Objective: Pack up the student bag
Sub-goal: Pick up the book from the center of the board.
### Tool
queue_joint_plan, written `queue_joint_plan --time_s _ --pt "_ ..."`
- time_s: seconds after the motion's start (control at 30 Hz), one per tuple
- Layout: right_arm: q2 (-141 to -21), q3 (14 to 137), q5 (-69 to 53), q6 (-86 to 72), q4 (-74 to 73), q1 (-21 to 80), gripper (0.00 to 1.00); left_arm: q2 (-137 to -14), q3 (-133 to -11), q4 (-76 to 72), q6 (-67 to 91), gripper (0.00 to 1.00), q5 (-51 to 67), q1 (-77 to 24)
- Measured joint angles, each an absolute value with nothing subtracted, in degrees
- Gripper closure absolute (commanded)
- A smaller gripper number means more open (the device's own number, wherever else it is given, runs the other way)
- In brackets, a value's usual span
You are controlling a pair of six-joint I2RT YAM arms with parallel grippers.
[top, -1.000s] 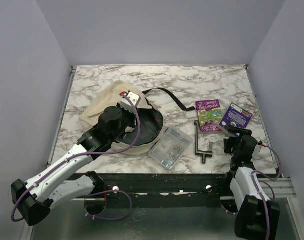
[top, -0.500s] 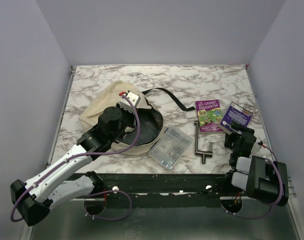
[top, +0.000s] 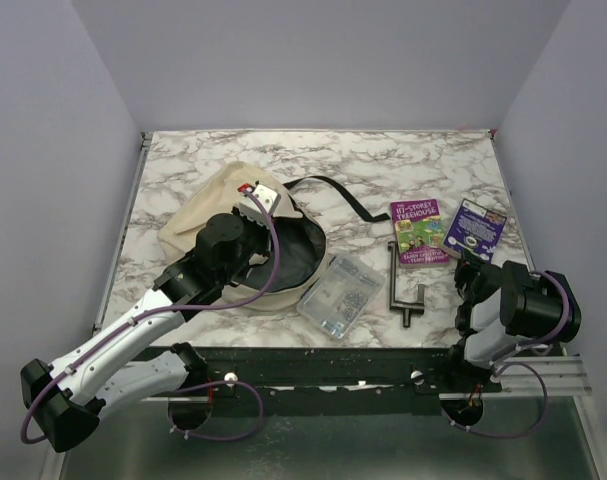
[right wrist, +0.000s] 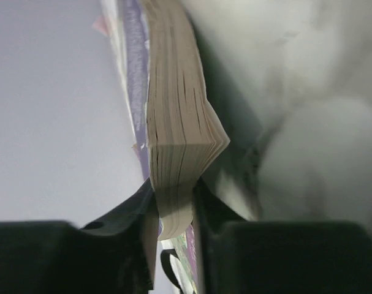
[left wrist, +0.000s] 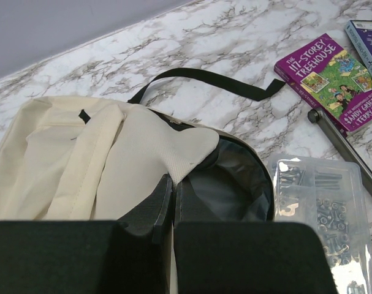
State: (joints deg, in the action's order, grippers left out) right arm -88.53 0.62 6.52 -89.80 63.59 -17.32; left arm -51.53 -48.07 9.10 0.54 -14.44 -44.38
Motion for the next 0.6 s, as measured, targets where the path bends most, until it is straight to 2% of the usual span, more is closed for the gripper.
queue_joint_plan --time_s 0.17,0.27,0.4,0.5,0.6 --pt "-91.92 0.56 4.1 -86.85 73.08 -17.43 0.99 -51.53 -48.07 9.1 0.54 1.0 -14.61 -44.38" --pt "-87.94 0.36 1.21 -83.83 71.68 -17.47 1.0 -51.53 -48.07 9.08 0.54 1.0 -14.98 -44.38" --pt "-70.46 1.69 -1.65 -76.55 54.43 -17.43 1.0 -51.53 -48.05 9.04 0.54 1.0 -15.75 -44.38" --pt "-56.05 8.67 -0.56 -67.2 35.09 -17.52 1.0 -51.53 -48.07 8.99 0.54 1.0 -16.34 -44.38" --pt "-52.4 20.38 -1.06 -56.8 21.71 -17.65 1.0 -51.55 -48.07 8.8 0.56 1.0 -17.47 -44.4"
